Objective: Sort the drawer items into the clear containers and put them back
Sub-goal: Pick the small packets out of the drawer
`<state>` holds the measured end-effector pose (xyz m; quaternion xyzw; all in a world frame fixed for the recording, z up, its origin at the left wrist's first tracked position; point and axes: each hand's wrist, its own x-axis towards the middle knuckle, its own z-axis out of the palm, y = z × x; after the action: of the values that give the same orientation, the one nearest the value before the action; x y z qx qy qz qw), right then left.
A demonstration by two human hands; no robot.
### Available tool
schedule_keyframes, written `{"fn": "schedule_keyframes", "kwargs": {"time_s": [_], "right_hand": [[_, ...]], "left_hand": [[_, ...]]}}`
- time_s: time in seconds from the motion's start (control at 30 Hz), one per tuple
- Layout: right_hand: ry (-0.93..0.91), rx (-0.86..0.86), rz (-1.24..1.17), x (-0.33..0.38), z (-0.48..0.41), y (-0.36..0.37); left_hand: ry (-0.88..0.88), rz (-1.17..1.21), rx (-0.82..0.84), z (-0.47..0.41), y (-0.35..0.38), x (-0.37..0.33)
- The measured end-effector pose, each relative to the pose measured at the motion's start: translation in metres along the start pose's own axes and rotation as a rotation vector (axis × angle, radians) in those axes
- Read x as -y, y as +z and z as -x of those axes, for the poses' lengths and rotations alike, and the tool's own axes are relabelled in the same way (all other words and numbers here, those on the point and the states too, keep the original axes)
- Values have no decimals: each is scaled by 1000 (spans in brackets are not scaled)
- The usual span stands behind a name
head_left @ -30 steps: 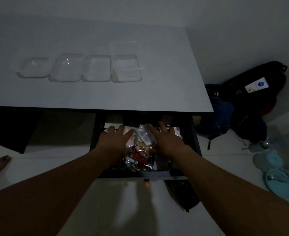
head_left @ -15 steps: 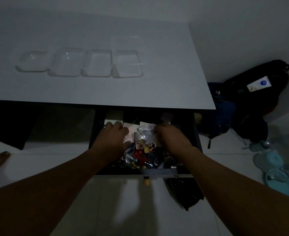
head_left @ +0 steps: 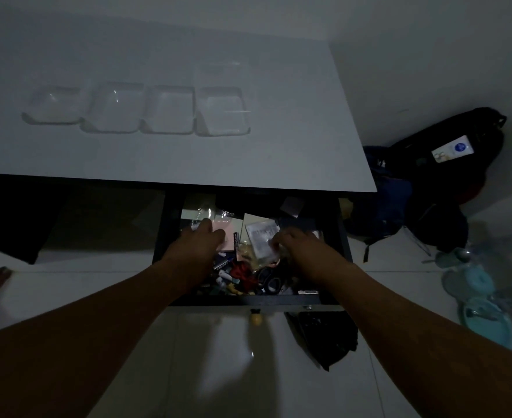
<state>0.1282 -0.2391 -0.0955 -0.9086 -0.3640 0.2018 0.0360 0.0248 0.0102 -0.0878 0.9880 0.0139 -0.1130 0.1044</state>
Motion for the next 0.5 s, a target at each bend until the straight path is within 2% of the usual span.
{"fn": "schedule_keyframes", "kwargs": {"time_s": [0.1,0.33,0.5], "right_hand": [[3,-97,-56,-1,-3,-4],[135,-209,-178,-6,4,-28],[231,-417,-350,-10,13,-65]], "left_hand": [[-18,53,-24,-2,-1,3],[-25,95,-163,-10,-19,1],[63,60,-214,-12,-43,-6]]}}
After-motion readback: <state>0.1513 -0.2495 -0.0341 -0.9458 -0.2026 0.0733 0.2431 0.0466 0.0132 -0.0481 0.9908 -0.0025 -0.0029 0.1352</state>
